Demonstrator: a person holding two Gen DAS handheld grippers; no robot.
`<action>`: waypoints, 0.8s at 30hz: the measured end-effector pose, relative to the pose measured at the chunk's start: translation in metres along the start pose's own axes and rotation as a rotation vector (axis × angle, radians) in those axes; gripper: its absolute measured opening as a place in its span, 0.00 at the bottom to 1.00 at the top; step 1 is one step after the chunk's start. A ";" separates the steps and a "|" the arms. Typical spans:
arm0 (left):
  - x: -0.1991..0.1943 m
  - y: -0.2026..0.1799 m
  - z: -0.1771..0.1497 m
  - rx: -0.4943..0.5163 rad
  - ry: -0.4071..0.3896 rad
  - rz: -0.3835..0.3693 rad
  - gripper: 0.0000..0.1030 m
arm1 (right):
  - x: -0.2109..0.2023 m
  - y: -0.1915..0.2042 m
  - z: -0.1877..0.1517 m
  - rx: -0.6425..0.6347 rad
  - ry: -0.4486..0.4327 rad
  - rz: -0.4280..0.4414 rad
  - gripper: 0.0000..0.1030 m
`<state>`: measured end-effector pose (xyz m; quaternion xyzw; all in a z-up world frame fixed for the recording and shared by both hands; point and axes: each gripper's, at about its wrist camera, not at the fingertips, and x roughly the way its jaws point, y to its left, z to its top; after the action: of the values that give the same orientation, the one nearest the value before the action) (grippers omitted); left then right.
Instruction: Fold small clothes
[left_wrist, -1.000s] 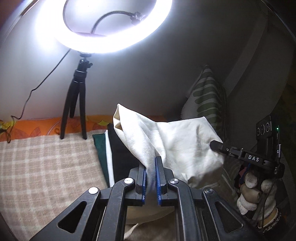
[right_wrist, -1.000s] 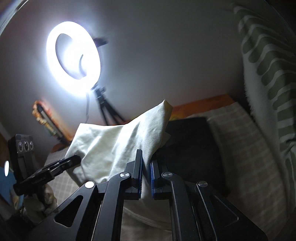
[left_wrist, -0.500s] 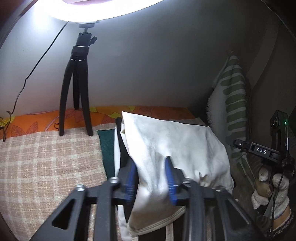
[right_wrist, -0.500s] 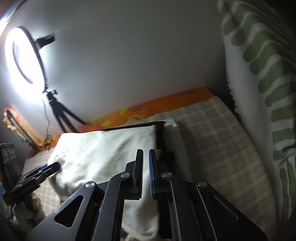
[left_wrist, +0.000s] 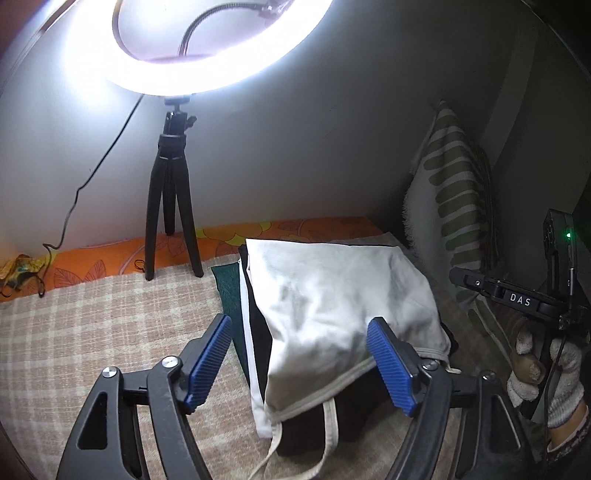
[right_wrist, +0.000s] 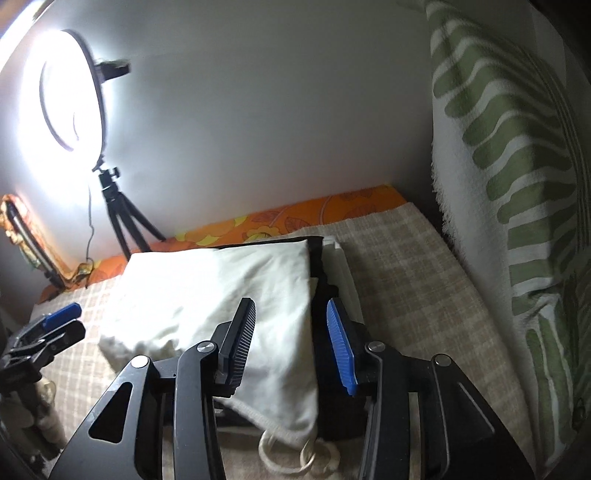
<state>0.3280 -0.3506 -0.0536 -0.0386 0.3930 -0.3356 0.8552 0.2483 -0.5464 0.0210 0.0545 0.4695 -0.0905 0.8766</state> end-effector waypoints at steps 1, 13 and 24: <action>-0.006 0.000 -0.001 -0.001 -0.005 -0.001 0.80 | -0.004 0.003 -0.001 -0.002 -0.002 -0.007 0.40; -0.090 -0.008 -0.023 0.072 -0.070 0.021 0.94 | -0.076 0.057 -0.024 -0.035 -0.082 -0.064 0.73; -0.158 -0.003 -0.057 0.099 -0.124 0.044 1.00 | -0.115 0.099 -0.056 -0.042 -0.126 -0.111 0.77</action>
<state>0.2133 -0.2462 0.0105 -0.0084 0.3228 -0.3327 0.8860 0.1609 -0.4269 0.0865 0.0042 0.4176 -0.1324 0.8989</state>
